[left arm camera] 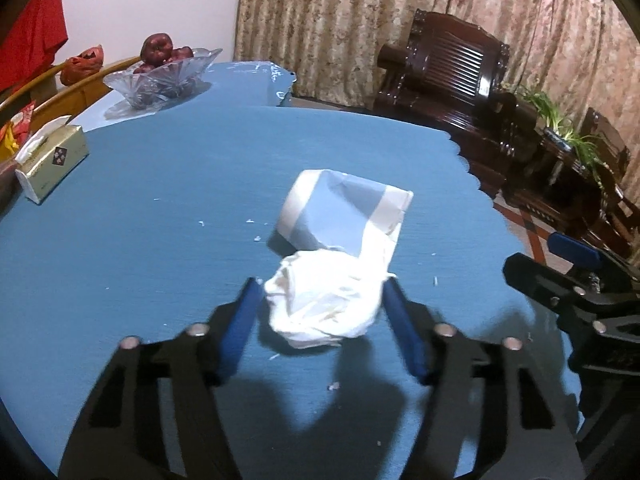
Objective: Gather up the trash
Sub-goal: 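Grasp the white tissue wad with the left gripper, then grasp the light-blue paper cup with the right gripper while the left gripper holds the tissue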
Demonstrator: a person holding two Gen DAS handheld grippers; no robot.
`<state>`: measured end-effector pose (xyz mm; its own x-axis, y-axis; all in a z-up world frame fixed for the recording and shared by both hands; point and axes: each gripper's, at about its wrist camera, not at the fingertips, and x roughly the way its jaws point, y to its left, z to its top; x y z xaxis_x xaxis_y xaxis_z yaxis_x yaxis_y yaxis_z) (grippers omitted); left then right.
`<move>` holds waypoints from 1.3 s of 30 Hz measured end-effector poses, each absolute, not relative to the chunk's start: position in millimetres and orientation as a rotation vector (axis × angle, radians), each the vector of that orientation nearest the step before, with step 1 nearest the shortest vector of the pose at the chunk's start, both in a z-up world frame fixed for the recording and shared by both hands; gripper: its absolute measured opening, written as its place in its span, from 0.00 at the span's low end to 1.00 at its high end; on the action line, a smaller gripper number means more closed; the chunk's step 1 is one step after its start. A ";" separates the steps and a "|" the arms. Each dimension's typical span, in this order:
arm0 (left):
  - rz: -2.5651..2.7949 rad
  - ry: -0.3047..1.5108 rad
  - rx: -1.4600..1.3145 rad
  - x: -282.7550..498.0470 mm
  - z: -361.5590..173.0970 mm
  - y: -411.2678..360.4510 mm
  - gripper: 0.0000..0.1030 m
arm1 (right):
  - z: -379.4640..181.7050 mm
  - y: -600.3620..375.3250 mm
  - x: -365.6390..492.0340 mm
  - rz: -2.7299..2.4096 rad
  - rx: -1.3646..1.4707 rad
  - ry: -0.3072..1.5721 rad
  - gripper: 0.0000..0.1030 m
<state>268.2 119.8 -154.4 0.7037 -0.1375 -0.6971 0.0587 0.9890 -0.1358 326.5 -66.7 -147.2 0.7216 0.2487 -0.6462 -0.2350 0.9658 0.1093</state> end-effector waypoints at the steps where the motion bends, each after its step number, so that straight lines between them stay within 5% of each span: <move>1: -0.108 0.781 -0.103 267.1 -154.0 118.2 0.52 | -147.2 -66.1 326.3 0.268 0.020 0.717 0.94; 9: -0.105 0.766 -0.137 256.7 -147.2 127.2 0.43 | -145.4 -64.4 326.1 0.271 0.015 0.714 0.94; 25: 0.068 0.758 -0.104 254.1 -140.3 215.7 0.42 | -154.4 2.8 345.4 0.320 -0.005 0.746 0.94; 39: 0.066 0.755 -0.131 260.7 -145.5 219.1 0.42 | -178.3 17.0 373.0 0.262 -0.078 0.841 0.94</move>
<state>260.7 219.1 -145.5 0.7268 0.0126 -0.6867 -0.1064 0.9898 -0.0946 373.0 17.0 -178.3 0.6363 0.1987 -0.7454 -0.2600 0.9650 0.0353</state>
